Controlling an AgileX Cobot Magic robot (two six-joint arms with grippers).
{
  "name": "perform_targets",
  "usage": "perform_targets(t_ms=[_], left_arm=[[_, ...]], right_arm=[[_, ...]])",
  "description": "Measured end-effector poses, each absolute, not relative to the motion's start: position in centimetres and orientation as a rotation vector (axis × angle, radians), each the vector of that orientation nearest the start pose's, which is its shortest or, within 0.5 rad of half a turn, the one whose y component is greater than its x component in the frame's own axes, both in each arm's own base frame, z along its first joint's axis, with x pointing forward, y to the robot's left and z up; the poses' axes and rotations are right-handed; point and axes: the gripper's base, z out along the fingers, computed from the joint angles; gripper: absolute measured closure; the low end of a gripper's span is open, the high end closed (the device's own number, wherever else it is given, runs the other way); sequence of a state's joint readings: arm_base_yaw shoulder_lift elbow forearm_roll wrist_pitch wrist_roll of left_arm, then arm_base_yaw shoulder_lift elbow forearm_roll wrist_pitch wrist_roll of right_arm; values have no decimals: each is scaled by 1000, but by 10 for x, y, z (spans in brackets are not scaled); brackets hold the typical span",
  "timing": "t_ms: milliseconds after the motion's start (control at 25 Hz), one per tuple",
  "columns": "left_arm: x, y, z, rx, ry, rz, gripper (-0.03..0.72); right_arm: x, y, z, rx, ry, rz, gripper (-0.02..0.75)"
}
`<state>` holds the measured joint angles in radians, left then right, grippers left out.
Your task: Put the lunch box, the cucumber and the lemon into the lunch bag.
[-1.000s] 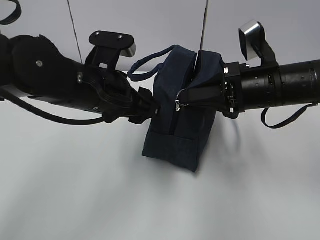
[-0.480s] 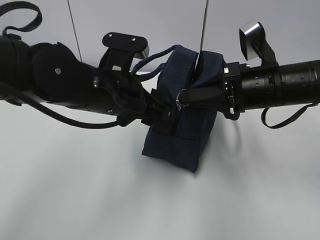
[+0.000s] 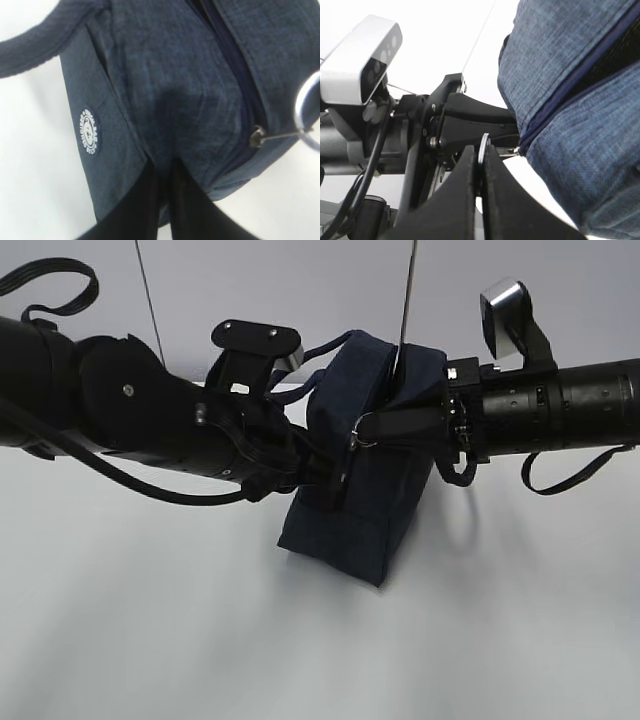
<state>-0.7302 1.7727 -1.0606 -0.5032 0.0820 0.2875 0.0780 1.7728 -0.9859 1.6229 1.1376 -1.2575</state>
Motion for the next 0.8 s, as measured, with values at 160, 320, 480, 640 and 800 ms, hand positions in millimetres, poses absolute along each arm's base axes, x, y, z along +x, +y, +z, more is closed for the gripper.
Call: perform_targets(t_ms=[160,320,480,640,800], left_arm=[[280,-257,204,623,2256,-538,694],[278,-257,203,635,2277,-543,694],[277,-257,203,645,2292,-546,696],[276,-257,202,654,2305,-549,696],[275,-257,201,661,2320,-552,697]], right_arm=[[326,108,227,-293,2086,1519,738],[331,108,233,-305,2063,1510,738],[336,109,241,-317,2040,1495,738],[339,109,245,-330,2036,1483,738],[340,109,247,-339,2031,1477,738]])
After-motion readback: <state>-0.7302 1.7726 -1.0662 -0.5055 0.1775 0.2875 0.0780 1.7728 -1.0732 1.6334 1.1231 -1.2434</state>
